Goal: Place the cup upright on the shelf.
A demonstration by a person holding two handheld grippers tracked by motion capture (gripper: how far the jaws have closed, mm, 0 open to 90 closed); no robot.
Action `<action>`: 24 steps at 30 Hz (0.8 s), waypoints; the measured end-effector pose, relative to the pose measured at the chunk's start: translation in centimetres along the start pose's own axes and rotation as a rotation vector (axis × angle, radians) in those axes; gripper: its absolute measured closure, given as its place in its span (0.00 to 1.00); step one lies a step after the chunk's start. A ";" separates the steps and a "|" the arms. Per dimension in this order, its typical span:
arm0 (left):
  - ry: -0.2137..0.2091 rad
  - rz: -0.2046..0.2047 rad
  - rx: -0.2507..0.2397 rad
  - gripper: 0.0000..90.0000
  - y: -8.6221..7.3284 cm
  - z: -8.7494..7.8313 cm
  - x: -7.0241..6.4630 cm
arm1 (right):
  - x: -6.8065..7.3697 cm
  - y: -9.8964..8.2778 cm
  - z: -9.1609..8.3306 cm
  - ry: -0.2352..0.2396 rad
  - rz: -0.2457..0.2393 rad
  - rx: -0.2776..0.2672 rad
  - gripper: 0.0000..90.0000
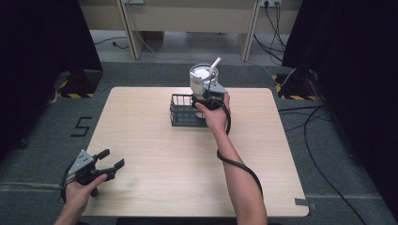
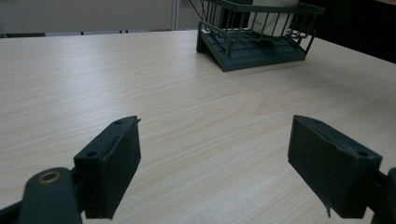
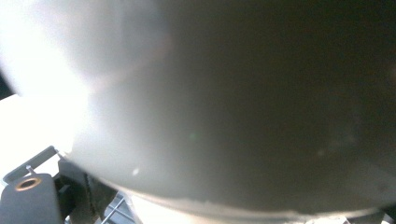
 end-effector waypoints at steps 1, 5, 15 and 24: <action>-0.001 -0.003 -0.002 0.18 0.0 0.0 0.0 | 0.1 -0.1 0.0 0.000 0.000 0.003 0.12; -0.001 -0.001 0.002 0.18 0.0 0.0 0.0 | 0.2 -0.2 0.1 0.003 -0.002 0.001 0.12; -0.005 0.002 0.003 0.18 0.0 0.1 -0.1 | 0.0 -0.6 0.0 0.000 0.017 -0.027 0.12; -0.004 0.002 0.004 0.18 -0.1 0.1 -0.1 | 0.1 -0.7 0.0 -0.015 0.031 -0.044 0.11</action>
Point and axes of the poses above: each handheld gripper's, and its own axes: z roughly forward along the jaws, y roughly out of its top, x roughly to its left, the point moved 7 cm from there along z, roughly forward along the jaws, and after that the axes turned 14 degrees about -z, right-handed, at the moved point
